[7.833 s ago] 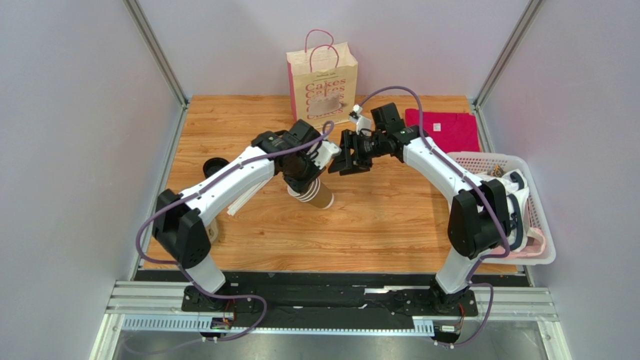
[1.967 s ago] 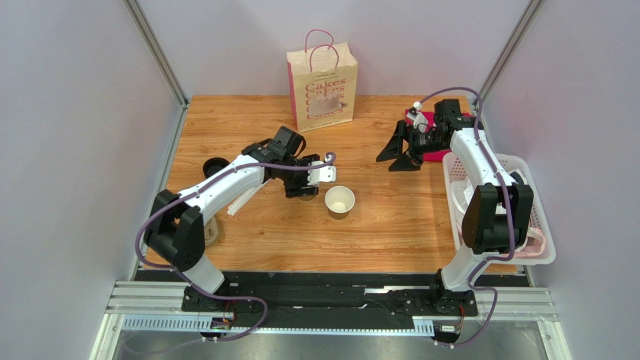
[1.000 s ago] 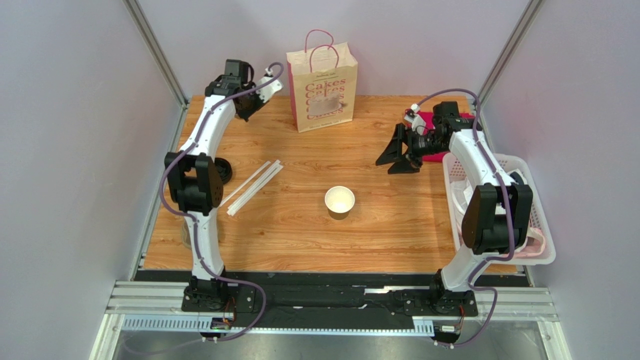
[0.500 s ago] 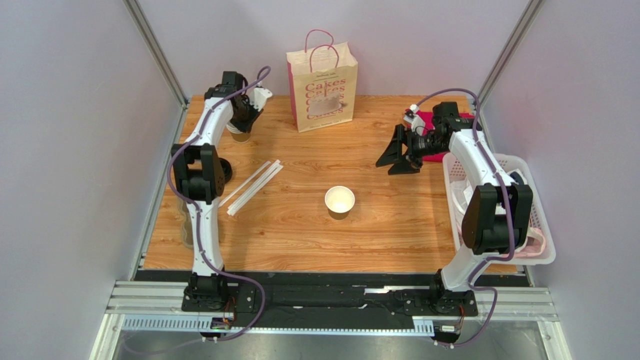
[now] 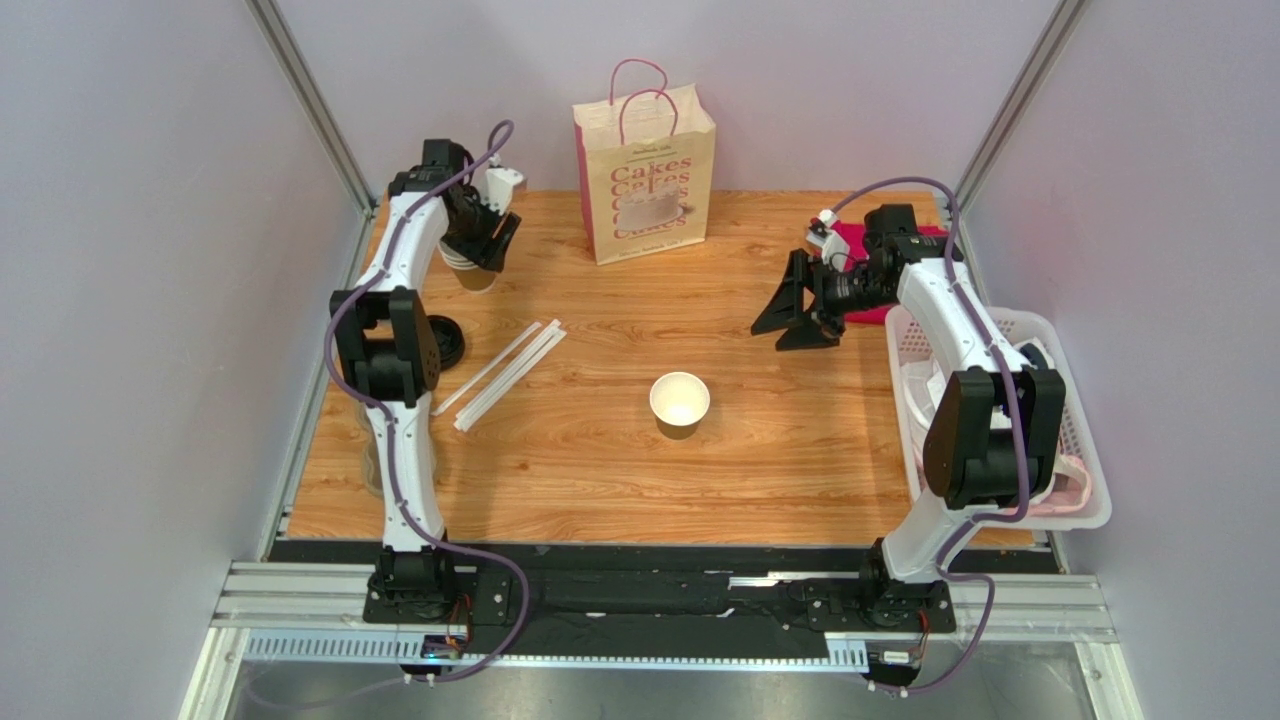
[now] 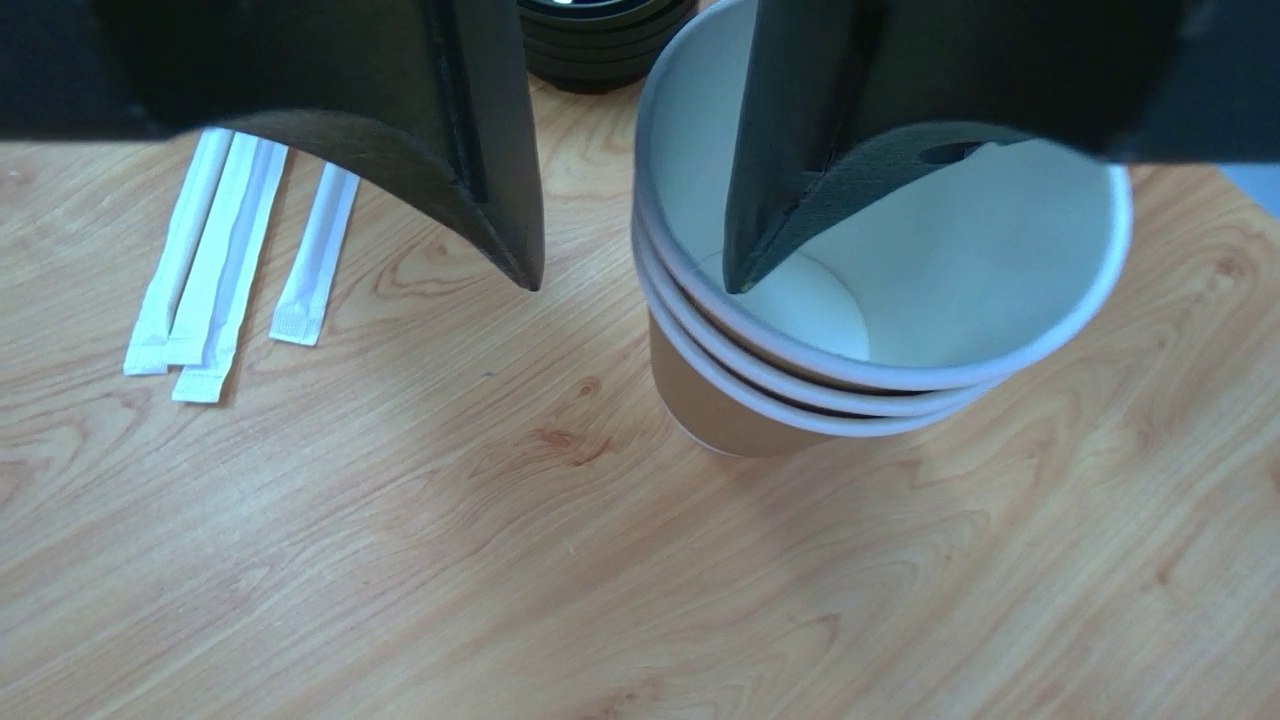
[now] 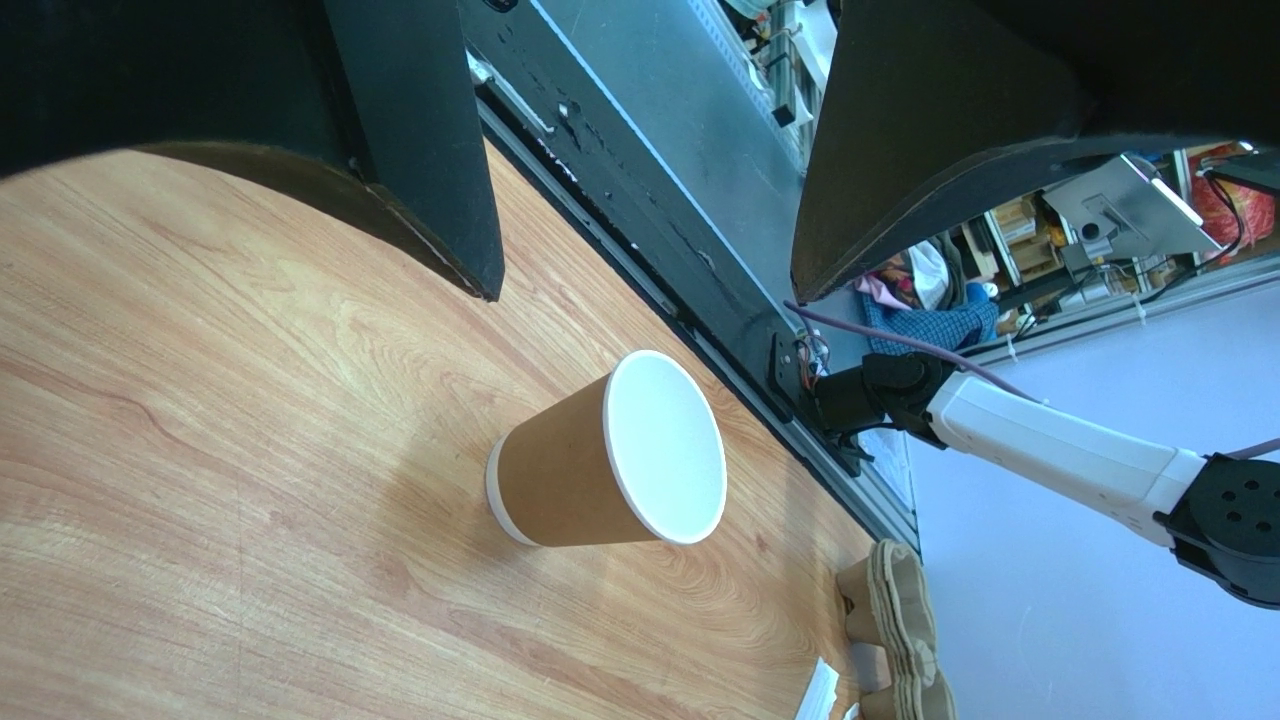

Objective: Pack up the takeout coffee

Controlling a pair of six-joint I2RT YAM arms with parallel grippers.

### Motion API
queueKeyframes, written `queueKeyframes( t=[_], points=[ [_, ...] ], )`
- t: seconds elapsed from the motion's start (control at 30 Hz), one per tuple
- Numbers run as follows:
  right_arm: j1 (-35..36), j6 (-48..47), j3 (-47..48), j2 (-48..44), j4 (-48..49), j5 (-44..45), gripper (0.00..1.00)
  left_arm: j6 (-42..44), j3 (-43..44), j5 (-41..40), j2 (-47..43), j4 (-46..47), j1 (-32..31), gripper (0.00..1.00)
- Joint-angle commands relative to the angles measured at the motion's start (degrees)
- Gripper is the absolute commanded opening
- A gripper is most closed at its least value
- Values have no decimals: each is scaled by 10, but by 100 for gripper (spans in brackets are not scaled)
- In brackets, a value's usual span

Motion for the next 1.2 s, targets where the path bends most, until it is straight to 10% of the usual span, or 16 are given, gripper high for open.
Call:
queueKeyframes(
  t=[0.0,0.07,0.33,0.6,0.77,1.17],
  points=[
    [3,-16,25,-15,-9,-7,75,-18,46,13,-54,-10,23,71],
    [2,-20,38,-12,-14,-7,75,-21,55,15,-65,-17,31,92],
    [5,-78,135,-21,-60,38,76,-5,41,101,-213,-57,68,97],
    [42,-183,102,-126,21,268,100,225,-341,74,-487,-11,84,99],
    [41,-227,8,-226,160,306,100,356,-348,84,-471,-145,111,99],
    [41,-227,41,-160,28,176,100,502,-401,58,-383,-68,108,86]
  ],
)
